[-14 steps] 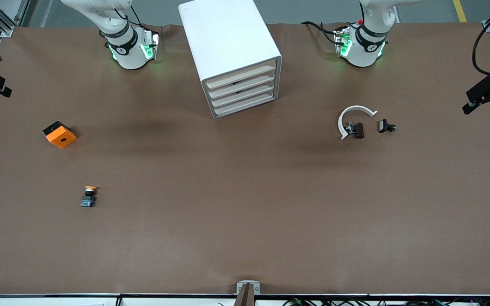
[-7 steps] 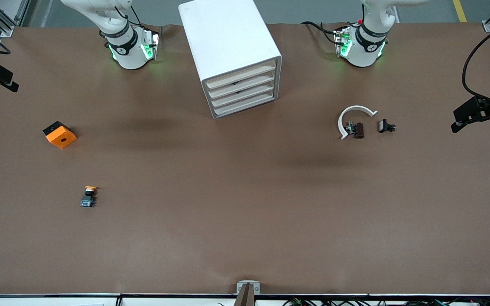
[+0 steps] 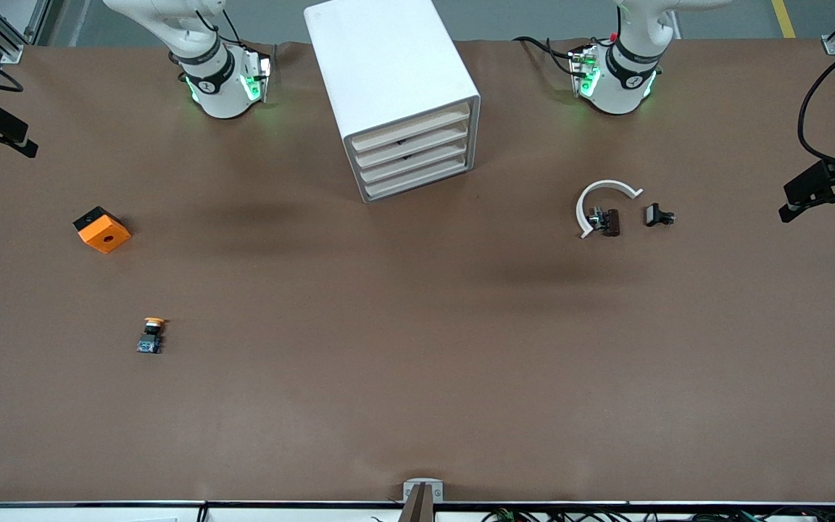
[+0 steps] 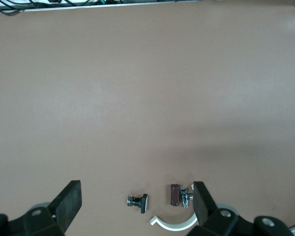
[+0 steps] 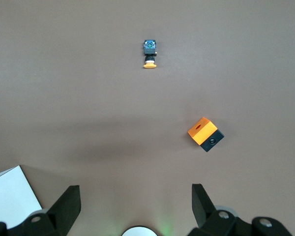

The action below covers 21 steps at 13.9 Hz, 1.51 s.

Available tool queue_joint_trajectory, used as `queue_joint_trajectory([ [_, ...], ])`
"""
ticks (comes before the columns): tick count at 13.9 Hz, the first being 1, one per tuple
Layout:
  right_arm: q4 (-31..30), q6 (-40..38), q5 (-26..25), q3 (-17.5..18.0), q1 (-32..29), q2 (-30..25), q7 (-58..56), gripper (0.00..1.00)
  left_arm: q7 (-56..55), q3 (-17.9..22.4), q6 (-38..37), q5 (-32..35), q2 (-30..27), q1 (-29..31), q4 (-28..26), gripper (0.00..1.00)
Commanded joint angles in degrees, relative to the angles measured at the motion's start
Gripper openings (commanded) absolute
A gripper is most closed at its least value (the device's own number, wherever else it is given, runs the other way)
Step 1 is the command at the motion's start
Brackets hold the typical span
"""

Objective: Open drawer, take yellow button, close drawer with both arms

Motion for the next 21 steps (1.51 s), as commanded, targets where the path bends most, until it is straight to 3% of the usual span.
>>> queue_joint_trajectory([
  [1,-0.86,0.60,0.65,-0.10,0.42,-1.21,-0.16,1.00,-2.02,-1.34,-2.78,1.35,-1.13,-0.66,0.75,1.00],
  [6,-0.42,0.86,0.12,0.16,1.11,-0.94,-0.24,1.00,-5.47,-3.19,-2.79,1.35,-1.22,-0.40,1.27,1.00],
  [21,-0.25,0.51,0.12,-0.01,1.12,-0.86,-0.24,1.00,-4.94,-3.19,-2.88,1.17,-1.31,-0.14,1.36,1.00],
])
